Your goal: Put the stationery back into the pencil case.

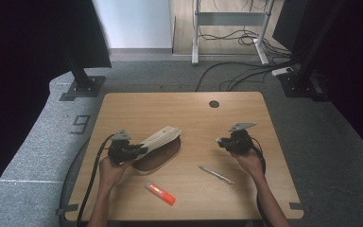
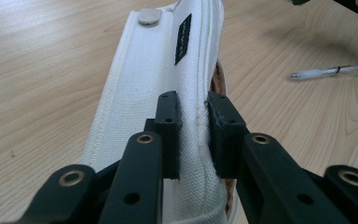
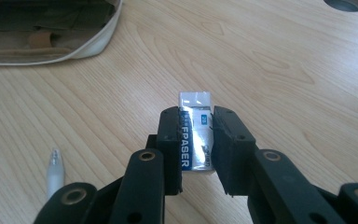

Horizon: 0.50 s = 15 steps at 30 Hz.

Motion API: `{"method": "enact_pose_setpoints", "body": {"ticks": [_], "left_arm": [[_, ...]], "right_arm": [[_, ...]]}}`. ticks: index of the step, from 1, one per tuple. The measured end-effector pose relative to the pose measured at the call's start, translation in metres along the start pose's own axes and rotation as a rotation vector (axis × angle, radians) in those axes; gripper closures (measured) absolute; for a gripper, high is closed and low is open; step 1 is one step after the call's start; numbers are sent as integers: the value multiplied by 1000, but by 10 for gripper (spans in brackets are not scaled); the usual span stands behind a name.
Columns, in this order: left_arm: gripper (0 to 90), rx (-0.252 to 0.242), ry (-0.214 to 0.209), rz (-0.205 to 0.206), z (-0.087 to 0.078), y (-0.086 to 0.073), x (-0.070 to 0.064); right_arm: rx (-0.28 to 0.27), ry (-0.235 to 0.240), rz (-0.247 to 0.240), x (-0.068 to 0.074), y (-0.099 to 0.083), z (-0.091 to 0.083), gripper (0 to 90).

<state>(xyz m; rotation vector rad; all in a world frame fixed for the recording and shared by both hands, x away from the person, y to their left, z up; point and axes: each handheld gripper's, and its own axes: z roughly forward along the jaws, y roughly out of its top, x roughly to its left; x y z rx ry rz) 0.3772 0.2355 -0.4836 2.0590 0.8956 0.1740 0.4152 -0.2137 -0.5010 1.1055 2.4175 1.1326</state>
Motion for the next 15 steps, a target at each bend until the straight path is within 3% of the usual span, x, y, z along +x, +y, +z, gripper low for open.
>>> {"method": "enact_pose_setpoints", "body": {"ticks": [15], "left_arm": [[753, -6, -5, -1, 0, -1, 0]], "right_arm": [[6, 44, -34, 22, 15, 16, 718]]}}
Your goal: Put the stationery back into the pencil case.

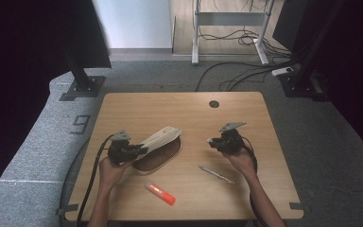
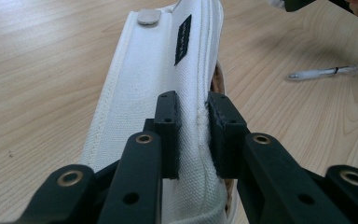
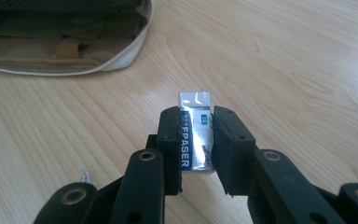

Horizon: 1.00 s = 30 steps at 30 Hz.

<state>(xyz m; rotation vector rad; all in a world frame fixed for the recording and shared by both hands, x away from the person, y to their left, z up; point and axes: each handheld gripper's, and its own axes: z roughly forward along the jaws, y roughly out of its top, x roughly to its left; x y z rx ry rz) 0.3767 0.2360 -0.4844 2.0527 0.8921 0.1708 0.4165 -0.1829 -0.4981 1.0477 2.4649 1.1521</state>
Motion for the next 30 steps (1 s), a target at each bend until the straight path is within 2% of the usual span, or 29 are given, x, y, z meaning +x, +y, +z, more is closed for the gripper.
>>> {"method": "enact_pose_setpoints", "body": {"ticks": [9, 30], "left_arm": [[752, -2, -2, 1, -1, 0, 0], [751, 1, -6, 3, -1, 0, 0]], "right_arm": [[6, 14, -21, 10, 9, 10, 718], [21, 58, -90, 43, 37, 40, 718]]}}
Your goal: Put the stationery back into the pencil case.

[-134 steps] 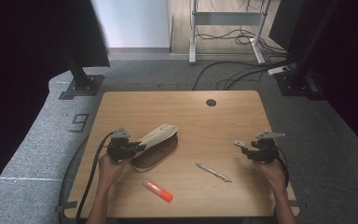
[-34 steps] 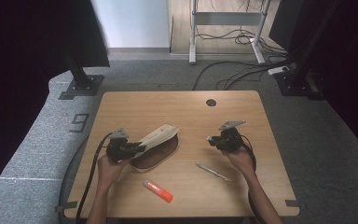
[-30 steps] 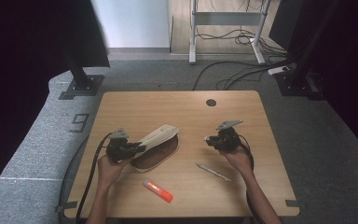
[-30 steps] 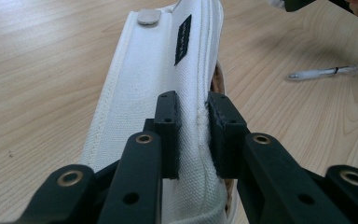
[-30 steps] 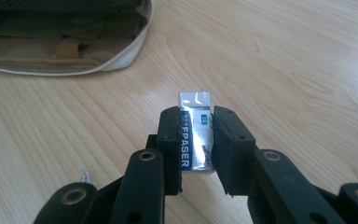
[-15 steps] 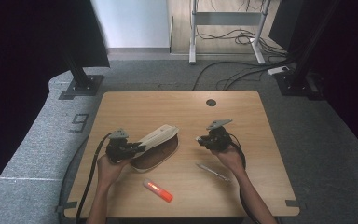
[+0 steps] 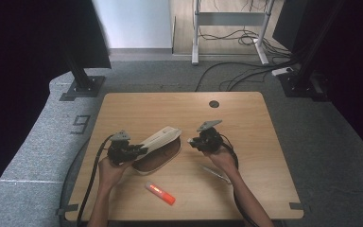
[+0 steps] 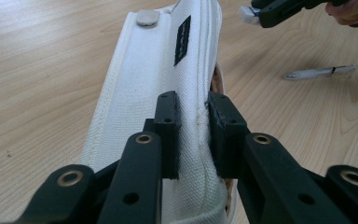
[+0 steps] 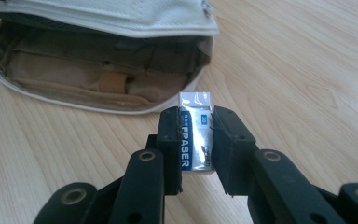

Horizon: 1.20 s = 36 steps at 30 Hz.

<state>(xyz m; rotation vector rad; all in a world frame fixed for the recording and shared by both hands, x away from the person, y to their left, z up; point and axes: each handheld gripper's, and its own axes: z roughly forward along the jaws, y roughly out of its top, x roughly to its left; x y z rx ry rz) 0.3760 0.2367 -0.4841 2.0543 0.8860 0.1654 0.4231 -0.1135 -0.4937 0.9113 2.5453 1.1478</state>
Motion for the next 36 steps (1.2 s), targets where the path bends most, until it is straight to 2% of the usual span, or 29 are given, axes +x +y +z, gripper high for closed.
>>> {"method": "enact_pose_setpoints", "body": {"ticks": [2, 15, 36], "left_arm": [[751, 0, -1, 0, 0, 0, 0], [752, -1, -2, -2, 0, 0, 0], [748, -4, -5, -3, 0, 0, 1]], "right_arm": [[9, -4, -17, 4, 4, 7, 718], [22, 27, -33, 19, 18, 33, 718], [48, 33, -52, 26, 29, 64, 717]]}}
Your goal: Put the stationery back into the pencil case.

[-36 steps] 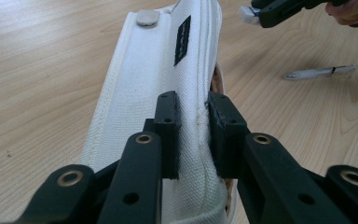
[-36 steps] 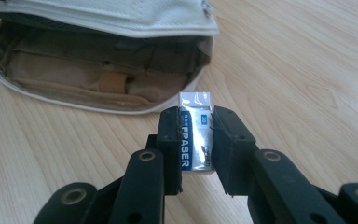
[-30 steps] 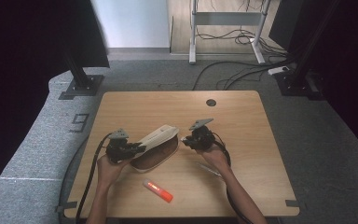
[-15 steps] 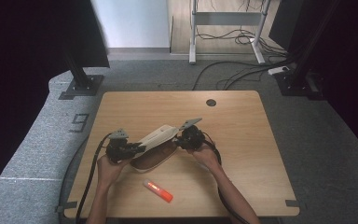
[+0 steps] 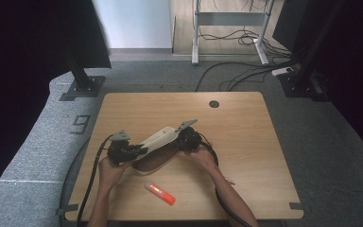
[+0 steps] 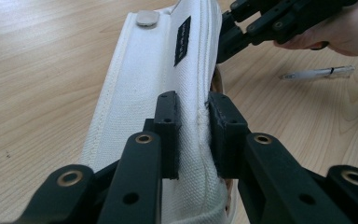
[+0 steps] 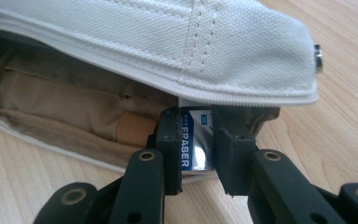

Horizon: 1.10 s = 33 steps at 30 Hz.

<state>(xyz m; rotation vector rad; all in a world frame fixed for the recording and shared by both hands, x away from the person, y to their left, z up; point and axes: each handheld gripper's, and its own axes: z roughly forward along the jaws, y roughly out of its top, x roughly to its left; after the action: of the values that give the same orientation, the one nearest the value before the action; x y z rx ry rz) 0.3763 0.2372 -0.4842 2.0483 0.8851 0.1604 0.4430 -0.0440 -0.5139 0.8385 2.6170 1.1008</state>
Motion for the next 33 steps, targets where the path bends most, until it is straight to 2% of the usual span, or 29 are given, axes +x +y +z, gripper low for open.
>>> {"method": "enact_pose_setpoints", "body": {"ticks": [14, 21, 22, 23, 28, 33], "left_arm": [[748, -8, -14, -3, 0, 0, 0], [748, -8, -22, -2, 1, 0, 0], [748, -8, -23, -4, 1, 0, 0], [749, -8, -23, -4, 1, 0, 0], [752, -11, -24, -14, 1, 0, 2], [752, -12, -24, -15, 1, 0, 2]], "right_arm": [[14, -24, 18, -1, 5, 21, 716], [11, -22, 6, -1, 6, 30, 709], [1, -24, 17, -1, 5, 30, 662], [1, -24, 17, -1, 5, 30, 662], [-1, -10, 16, -4, 3, 21, 544], [4, -13, 7, -5, 3, 12, 494]]}}
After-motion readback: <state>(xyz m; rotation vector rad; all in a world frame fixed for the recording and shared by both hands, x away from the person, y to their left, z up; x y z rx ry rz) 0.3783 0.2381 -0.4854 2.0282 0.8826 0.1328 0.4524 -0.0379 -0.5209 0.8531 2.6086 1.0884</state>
